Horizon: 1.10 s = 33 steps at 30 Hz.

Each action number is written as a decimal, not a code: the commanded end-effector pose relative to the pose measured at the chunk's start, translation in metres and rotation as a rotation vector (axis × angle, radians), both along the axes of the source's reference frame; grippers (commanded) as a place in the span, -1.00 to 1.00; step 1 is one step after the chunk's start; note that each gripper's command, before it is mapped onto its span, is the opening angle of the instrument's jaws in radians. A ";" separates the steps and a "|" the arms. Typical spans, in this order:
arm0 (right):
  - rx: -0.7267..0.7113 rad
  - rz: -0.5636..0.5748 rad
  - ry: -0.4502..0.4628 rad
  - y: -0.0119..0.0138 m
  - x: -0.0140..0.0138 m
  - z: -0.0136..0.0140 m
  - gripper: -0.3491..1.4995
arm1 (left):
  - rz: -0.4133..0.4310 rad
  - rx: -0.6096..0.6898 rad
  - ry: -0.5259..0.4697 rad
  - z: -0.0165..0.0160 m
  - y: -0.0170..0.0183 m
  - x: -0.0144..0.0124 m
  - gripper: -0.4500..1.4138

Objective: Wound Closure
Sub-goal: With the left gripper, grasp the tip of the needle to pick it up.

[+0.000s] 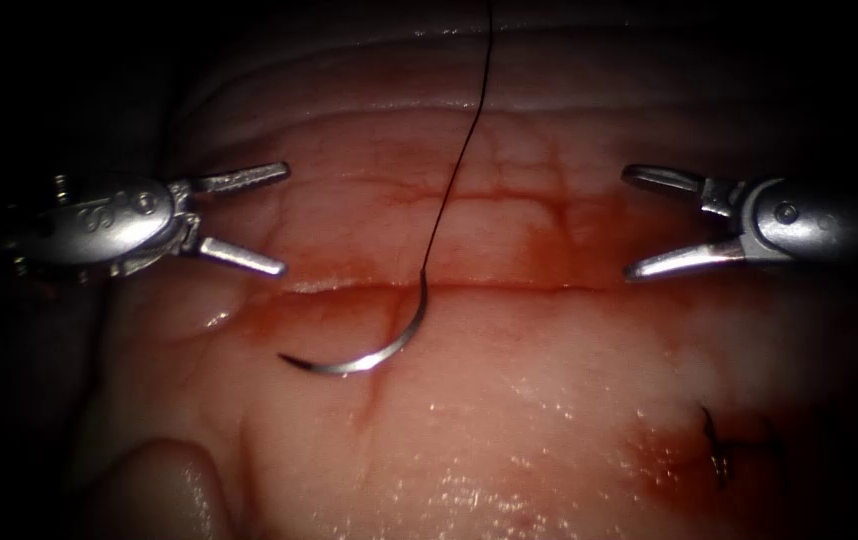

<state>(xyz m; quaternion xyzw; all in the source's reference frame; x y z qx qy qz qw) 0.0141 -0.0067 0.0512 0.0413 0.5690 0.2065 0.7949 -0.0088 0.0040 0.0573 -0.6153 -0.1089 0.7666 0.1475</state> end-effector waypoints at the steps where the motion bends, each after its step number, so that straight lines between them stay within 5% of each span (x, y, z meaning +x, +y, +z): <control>1: 0.000 -0.001 0.002 -0.0002 0.0008 0.0005 0.30 | 0.000 0.002 -0.001 0.0005 -0.0001 -0.0006 -0.12; 11: -0.004 0.000 0.001 -0.0006 0.0010 0.0005 0.40 | 0.010 0.068 0.027 0.0003 -0.0009 -0.0009 -0.05; 20: -0.005 0.001 0.001 -0.0007 0.0012 0.0005 0.41 | 0.182 0.094 0.172 0.0017 -0.0043 -0.0021 0.08; 33: -0.007 0.004 -0.001 -0.0009 0.0016 0.0006 0.41 | 0.323 0.093 0.414 0.0060 -0.0083 -0.0041 0.10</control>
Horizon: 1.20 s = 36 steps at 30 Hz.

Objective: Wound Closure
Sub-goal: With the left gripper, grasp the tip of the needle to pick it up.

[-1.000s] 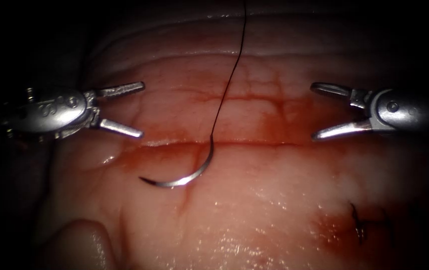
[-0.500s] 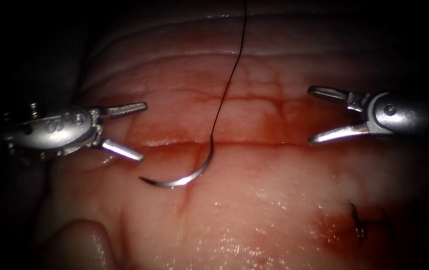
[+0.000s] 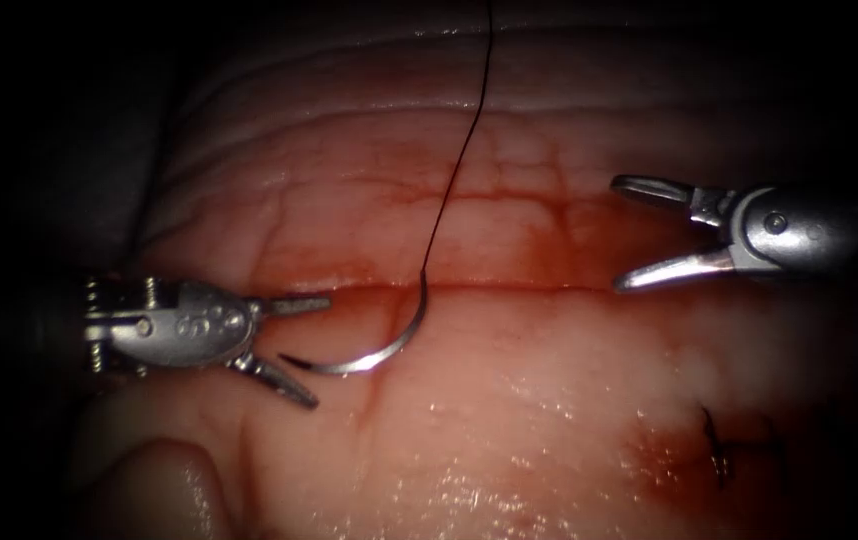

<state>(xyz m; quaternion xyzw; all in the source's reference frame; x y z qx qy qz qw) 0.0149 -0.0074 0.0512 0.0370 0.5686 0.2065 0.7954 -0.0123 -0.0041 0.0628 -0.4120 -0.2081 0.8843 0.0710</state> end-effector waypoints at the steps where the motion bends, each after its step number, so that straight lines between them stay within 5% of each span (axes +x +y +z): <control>1: 0.000 -0.001 0.002 -0.0003 0.0008 0.0006 0.41 | 0.001 0.001 0.011 0.0007 -0.0002 -0.0006 0.10; 21: -0.002 0.000 0.001 -0.0005 0.0010 0.0004 0.45 | 0.003 -0.018 0.220 0.0051 -0.0010 0.0001 -0.19; 25: 0.000 -0.002 0.000 -0.0005 0.0010 0.0004 0.45 | 0.002 -0.017 0.219 0.0052 -0.0010 -0.0001 -0.50; 28: 0.001 -0.006 -0.004 -0.0005 0.0010 0.0004 0.47 | 0.003 -0.014 0.217 0.0050 -0.0010 -0.0001 -0.98; 36: 0.132 0.041 0.006 -0.0010 0.0017 0.0003 0.32 | -0.003 -0.005 0.223 0.0035 -0.0008 -0.0001 -1.00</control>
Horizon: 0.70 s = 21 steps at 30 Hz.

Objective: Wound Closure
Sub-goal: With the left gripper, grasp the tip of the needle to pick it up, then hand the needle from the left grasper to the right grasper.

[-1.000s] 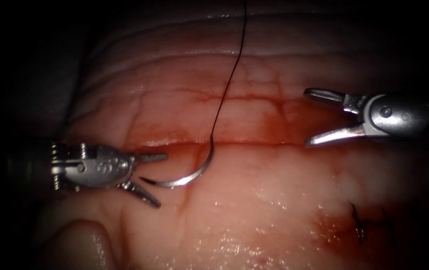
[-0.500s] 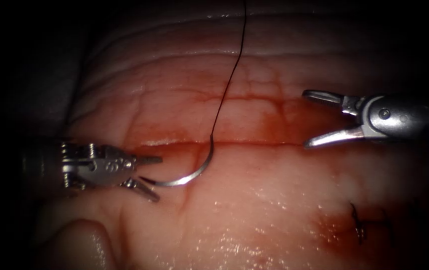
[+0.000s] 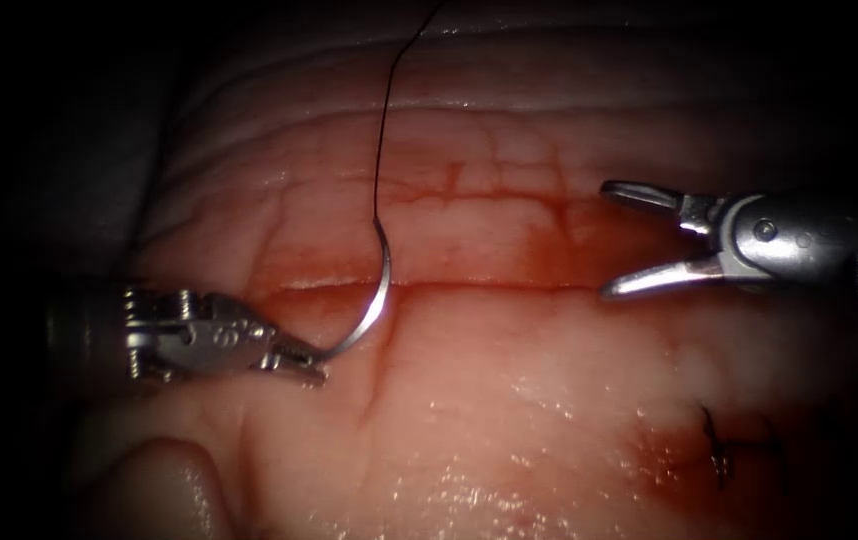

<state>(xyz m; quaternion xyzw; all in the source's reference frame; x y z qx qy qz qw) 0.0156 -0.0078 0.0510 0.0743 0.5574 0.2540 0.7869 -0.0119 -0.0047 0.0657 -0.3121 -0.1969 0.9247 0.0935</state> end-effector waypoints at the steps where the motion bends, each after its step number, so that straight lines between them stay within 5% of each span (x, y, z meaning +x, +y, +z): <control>1: 0.040 0.016 0.004 -0.0007 0.0010 0.0005 0.30 | -0.001 -0.001 0.007 0.0002 0.0000 -0.0006 -1.00; 4: 0.239 0.087 0.036 -0.0012 0.0014 0.0007 0.25 | -0.028 -0.020 0.009 -0.0011 0.0004 -0.0006 -1.00; 8: 0.301 0.152 0.009 -0.0016 0.0023 0.0008 0.27 | -0.071 -0.071 0.001 -0.0028 0.0012 -0.0007 -1.00; 15: 0.480 0.311 -0.058 -0.0021 0.0040 0.0008 0.78 | -0.140 -0.175 0.013 -0.0051 0.0021 -0.0013 -0.95; 21: 0.604 0.383 -0.068 -0.0024 0.0048 0.0009 0.83 | -0.148 -0.245 0.065 -0.0057 0.0018 -0.0023 -0.93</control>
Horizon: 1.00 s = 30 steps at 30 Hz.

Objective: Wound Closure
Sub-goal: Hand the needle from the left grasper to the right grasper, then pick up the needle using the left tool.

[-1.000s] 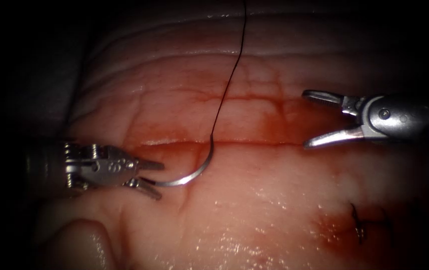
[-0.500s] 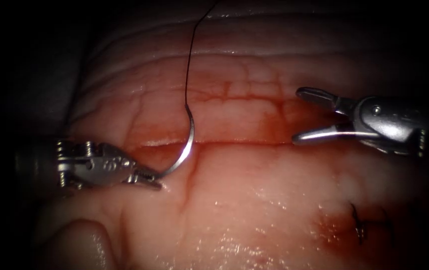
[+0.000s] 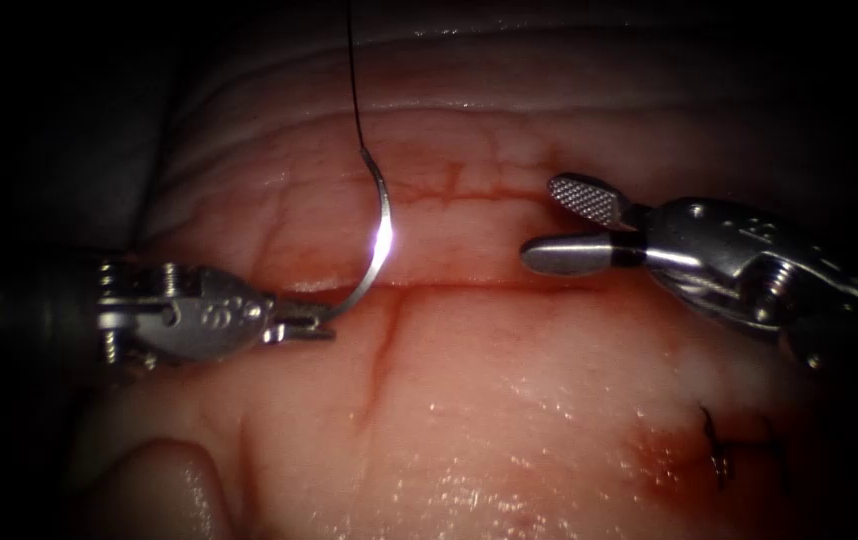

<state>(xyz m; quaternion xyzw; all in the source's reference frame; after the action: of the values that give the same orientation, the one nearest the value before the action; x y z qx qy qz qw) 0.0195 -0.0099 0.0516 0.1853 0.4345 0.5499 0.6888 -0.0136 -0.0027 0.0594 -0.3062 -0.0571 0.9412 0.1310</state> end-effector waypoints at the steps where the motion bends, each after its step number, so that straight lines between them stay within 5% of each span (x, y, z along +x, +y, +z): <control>1: 0.028 0.019 0.008 -0.0003 0.0011 0.0004 0.83 | -0.007 -0.022 0.027 0.0007 -0.0002 -0.0008 -0.93; 12: 0.083 0.087 -0.152 -0.0011 0.0030 0.0008 0.76 | -0.053 -0.171 0.203 0.0008 -0.0008 -0.0026 -0.62; 21: 0.087 0.105 -0.175 -0.0010 0.0045 0.0012 0.78 | -0.039 -0.254 0.229 0.0000 -0.0015 -0.0043 -0.67; 27: 0.089 0.103 -0.172 -0.0010 0.0051 0.0012 0.78 | -0.041 -0.251 0.220 -0.0002 -0.0018 -0.0043 -0.93; 30: 0.089 0.102 -0.171 -0.0010 0.0050 0.0012 0.80 | -0.038 -0.246 0.222 -0.0002 -0.0017 -0.0039 -0.75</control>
<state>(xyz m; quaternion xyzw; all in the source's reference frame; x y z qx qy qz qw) 0.0239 -0.0107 0.0523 0.1457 0.3578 0.6188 0.6840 -0.0170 -0.0043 0.0587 -0.2148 0.0780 0.9666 0.1161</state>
